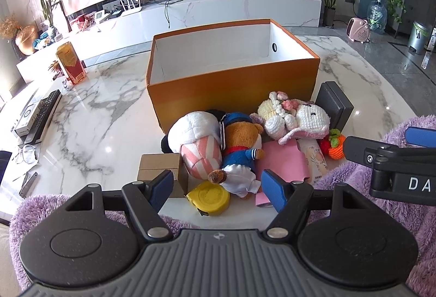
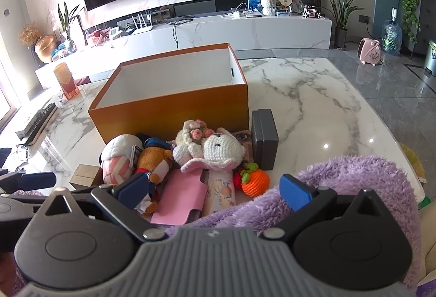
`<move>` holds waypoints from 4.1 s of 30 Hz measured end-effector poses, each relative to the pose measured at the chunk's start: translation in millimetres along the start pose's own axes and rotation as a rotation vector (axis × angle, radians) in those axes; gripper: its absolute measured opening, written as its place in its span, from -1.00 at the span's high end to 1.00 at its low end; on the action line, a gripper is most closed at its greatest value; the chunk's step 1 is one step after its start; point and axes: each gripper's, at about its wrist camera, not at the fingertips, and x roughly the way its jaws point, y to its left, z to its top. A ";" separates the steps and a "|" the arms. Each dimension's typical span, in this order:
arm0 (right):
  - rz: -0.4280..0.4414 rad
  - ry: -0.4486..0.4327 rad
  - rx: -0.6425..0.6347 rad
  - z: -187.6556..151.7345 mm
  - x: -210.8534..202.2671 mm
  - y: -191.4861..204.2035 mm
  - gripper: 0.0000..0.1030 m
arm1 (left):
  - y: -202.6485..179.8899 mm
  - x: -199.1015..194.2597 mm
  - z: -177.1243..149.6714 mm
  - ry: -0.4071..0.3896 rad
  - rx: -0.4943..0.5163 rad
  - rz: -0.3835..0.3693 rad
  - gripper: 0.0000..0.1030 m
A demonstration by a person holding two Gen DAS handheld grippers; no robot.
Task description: Organize objects
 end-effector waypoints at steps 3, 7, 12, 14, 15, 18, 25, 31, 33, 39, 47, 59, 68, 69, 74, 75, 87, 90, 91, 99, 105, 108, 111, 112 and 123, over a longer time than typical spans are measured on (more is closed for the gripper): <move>0.003 0.003 -0.002 -0.2 1.3 0.7 -0.98 | -0.1 1.4 0.1 0.006 0.000 0.000 -0.63; 0.002 0.009 0.000 -0.4 2.9 0.9 -0.98 | -0.2 3.0 0.2 0.010 0.000 -0.008 -0.63; 0.011 0.022 -0.003 -0.3 6.3 1.1 -0.98 | 0.3 5.7 0.9 0.012 0.005 -0.027 -0.61; 0.017 0.030 -0.008 1.4 9.7 0.9 -0.94 | 1.3 8.0 2.8 0.011 0.012 -0.044 -0.60; 0.022 0.032 -0.011 2.8 11.7 0.5 -0.91 | 1.7 9.4 3.9 0.011 0.013 -0.055 -0.60; 0.043 0.060 -0.012 8.2 20.9 -2.3 -0.67 | 2.9 14.1 8.2 0.017 0.010 -0.085 -0.32; 0.084 0.148 -0.021 15.9 51.5 -2.4 -0.31 | 11.4 40.2 19.9 0.083 -0.015 -0.167 0.06; 0.154 0.222 -0.047 21.7 83.6 13.8 -0.13 | 22.7 68.6 26.8 0.165 0.002 -0.128 0.07; 0.181 0.248 -0.038 23.6 95.5 19.9 -0.07 | 28.3 74.8 29.1 0.189 -0.001 -0.108 0.07; 0.243 0.297 -0.054 28.9 127.6 47.7 -0.06 | 47.6 85.7 39.3 0.212 0.014 -0.049 0.10; 0.259 0.366 -0.046 28.5 159.4 67.7 -0.09 | 69.1 96.3 48.9 0.218 -0.018 -0.053 0.07; 0.242 0.426 -0.002 24.0 193.7 76.2 -0.05 | 82.4 110.0 54.8 0.220 -0.100 -0.139 -0.24; 0.237 0.415 -0.023 25.1 193.0 78.4 0.02 | 66.6 127.6 59.8 0.271 -0.070 -0.150 -0.39; 0.238 0.415 -0.026 25.3 193.0 78.2 0.02 | 65.2 130.8 60.2 0.280 -0.073 -0.150 -0.39; 0.246 0.415 -0.020 26.2 195.9 77.2 0.02 | 59.9 147.8 60.0 0.327 -0.081 -0.134 -0.39; 0.247 0.414 -0.021 26.2 196.1 77.5 0.02 | 58.2 150.2 59.5 0.331 -0.076 -0.128 -0.39; 0.259 0.374 -0.036 24.8 185.5 75.2 0.14 | 57.1 149.8 53.7 0.303 -0.089 -0.116 -0.26; 0.265 0.355 -0.041 24.3 175.9 72.9 0.15 | 58.0 146.1 54.4 0.289 -0.102 -0.116 -0.21; 0.266 0.345 -0.041 24.9 172.3 72.3 0.16 | 57.8 144.2 55.0 0.285 -0.103 -0.116 -0.20; 0.277 0.257 -0.022 32.1 133.4 60.4 0.17 | 53.8 107.1 60.6 0.226 -0.108 -0.135 -0.18; 0.292 0.193 -0.053 39.7 102.9 48.0 0.17 | 59.4 68.7 68.2 0.150 -0.138 -0.165 -0.18; 0.291 0.152 -0.057 49.0 90.7 42.2 0.17 | 63.0 54.0 77.8 0.106 -0.136 -0.172 -0.18; 0.296 0.113 -0.060 63.6 80.3 35.8 0.17 | 65.8 41.2 93.9 0.059 -0.129 -0.186 -0.18; 0.297 0.098 -0.066 70.7 78.4 35.1 0.17 | 66.1 38.4 99.5 0.044 -0.122 -0.192 -0.18; 0.256 -0.045 -0.063 155.8 97.0 33.6 0.17 | 70.2 57.8 166.8 -0.053 -0.070 -0.175 -0.18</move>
